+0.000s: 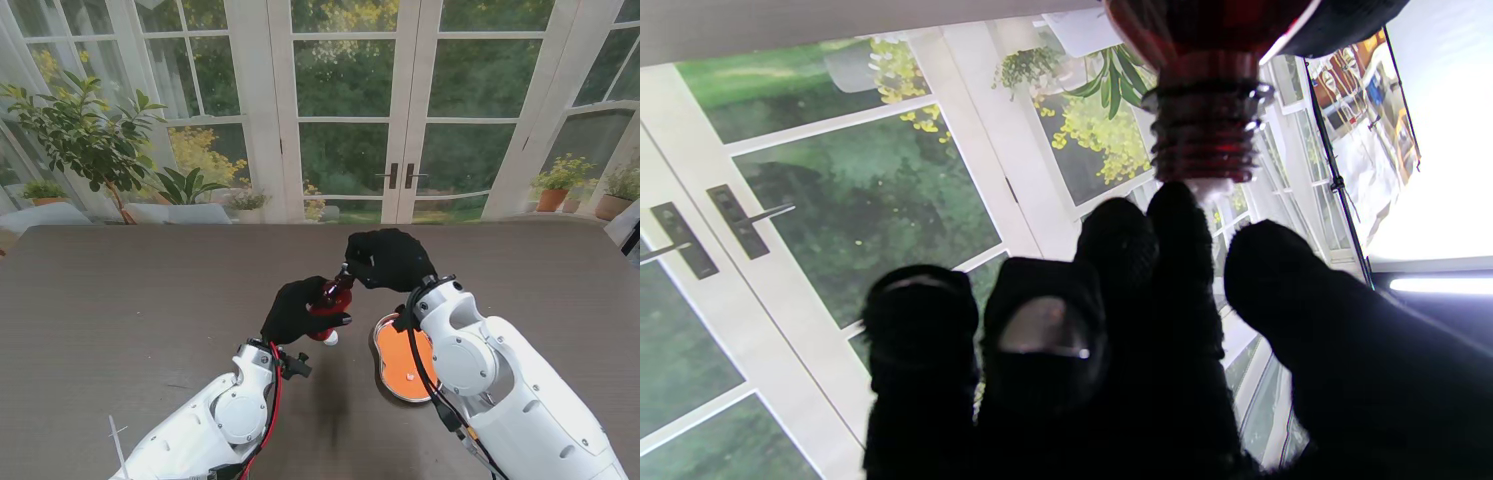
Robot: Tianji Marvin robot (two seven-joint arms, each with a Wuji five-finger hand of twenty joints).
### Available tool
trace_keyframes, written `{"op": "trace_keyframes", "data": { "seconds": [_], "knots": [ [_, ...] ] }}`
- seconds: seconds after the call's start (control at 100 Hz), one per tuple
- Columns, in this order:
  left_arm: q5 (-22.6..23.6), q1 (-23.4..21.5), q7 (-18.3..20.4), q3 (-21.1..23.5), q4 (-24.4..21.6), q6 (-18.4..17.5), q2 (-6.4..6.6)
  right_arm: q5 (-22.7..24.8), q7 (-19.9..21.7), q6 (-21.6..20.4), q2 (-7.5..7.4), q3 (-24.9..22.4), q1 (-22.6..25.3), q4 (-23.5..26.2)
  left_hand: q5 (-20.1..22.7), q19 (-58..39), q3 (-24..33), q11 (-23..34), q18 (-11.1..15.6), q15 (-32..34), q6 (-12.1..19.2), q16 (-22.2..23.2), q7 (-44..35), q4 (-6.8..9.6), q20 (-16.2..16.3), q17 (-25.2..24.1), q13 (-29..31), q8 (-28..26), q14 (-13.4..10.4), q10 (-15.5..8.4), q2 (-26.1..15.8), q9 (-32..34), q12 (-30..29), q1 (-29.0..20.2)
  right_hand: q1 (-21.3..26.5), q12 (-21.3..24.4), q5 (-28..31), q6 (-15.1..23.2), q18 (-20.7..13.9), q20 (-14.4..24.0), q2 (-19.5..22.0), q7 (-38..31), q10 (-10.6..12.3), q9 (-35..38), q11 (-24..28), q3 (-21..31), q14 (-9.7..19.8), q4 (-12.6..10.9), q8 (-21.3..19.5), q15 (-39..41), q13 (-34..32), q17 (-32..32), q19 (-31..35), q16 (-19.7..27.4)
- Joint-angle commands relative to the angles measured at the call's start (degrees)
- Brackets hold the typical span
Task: Collect the cotton balls from the tray into a sample bottle
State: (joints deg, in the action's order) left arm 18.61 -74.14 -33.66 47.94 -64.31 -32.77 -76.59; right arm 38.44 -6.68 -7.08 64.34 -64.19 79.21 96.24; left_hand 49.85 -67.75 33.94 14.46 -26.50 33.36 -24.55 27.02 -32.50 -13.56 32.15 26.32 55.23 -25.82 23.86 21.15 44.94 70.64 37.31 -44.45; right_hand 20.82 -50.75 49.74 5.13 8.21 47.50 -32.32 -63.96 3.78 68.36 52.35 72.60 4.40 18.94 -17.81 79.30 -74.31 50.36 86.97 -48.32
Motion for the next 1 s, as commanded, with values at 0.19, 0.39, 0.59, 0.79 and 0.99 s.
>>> {"op": "trace_keyframes", "data": {
  "seconds": [0.19,0.39,0.59,0.79,0.99],
  "knots": [
    [0.4,0.1,0.1,0.0,0.0,-0.2,-0.63,-0.3,0.8,0.1,0.17,-0.2,0.2,-0.4,9.4,0.6,17.2,1.0,4.6,-0.2,18.5,0.2,-16.8,4.19,-0.6,-0.6,1.5,-0.1,-2.9,-10.2,-7.4,6.1,1.4,-14.7,-2.7,0.4,-1.2,-2.8,1.2,1.1,2.3,2.3,-0.7,0.9,0.8,0.7,-0.3,0.4,1.4,2.4,-1.3,0.4,3.3,-0.5],
    [0.3,0.2,-0.2,0.0,0.2,-0.3,-0.79,-1.1,1.2,-0.5,0.18,0.2,0.1,-0.8,9.2,0.6,16.9,0.9,4.6,-0.2,18.3,0.3,-17.0,4.08,-0.7,-0.7,1.5,0.0,-2.8,-10.1,-7.6,6.0,1.5,-14.6,-1.8,0.5,-0.9,-2.8,1.1,1.0,1.4,2.1,-0.8,1.2,0.6,0.9,-0.2,0.5,1.0,2.4,-1.3,0.5,3.3,-0.5],
    [0.0,0.3,-1.1,-0.1,0.5,-0.1,-1.22,-1.5,0.9,-1.1,0.27,0.5,0.1,-0.9,9.0,0.4,16.7,0.9,4.6,-0.1,17.9,0.3,-17.1,4.0,-0.7,-0.7,1.5,-0.1,-2.7,-9.9,-7.7,6.0,1.5,-14.6,0.9,-0.2,-1.7,-1.5,1.0,0.8,-5.5,-0.9,-0.4,1.3,0.6,3.5,0.3,1.7,1.5,2.2,-1.3,0.6,3.1,-0.5],
    [-0.8,0.3,-1.9,0.0,0.5,0.3,-1.67,-0.9,0.8,-1.9,0.18,0.3,0.0,-0.9,9.0,0.3,16.8,0.9,4.5,0.0,17.7,0.3,-17.1,3.97,-0.7,-0.5,1.6,-0.1,-2.6,-9.8,-7.5,6.2,1.5,-14.7,4.7,-1.8,-3.5,0.7,0.4,0.6,-15.1,-4.1,1.0,-0.2,0.4,8.7,1.8,1.5,-0.3,1.3,-1.4,0.4,2.7,-0.2],
    [-1.2,0.3,-2.1,0.0,0.6,0.3,-1.8,0.6,-0.9,-2.1,0.34,0.5,-0.3,-1.0,9.0,0.3,16.8,0.9,4.6,0.0,17.9,0.3,-17.1,3.94,-0.7,-0.5,1.6,-0.2,-2.6,-9.8,-7.5,6.2,1.5,-14.6,7.4,-1.1,-4.3,3.0,0.1,0.6,-20.9,-8.2,1.0,-1.4,0.1,7.9,2.8,2.5,-2.8,0.8,-1.4,0.5,2.7,0.0]
  ]
}}
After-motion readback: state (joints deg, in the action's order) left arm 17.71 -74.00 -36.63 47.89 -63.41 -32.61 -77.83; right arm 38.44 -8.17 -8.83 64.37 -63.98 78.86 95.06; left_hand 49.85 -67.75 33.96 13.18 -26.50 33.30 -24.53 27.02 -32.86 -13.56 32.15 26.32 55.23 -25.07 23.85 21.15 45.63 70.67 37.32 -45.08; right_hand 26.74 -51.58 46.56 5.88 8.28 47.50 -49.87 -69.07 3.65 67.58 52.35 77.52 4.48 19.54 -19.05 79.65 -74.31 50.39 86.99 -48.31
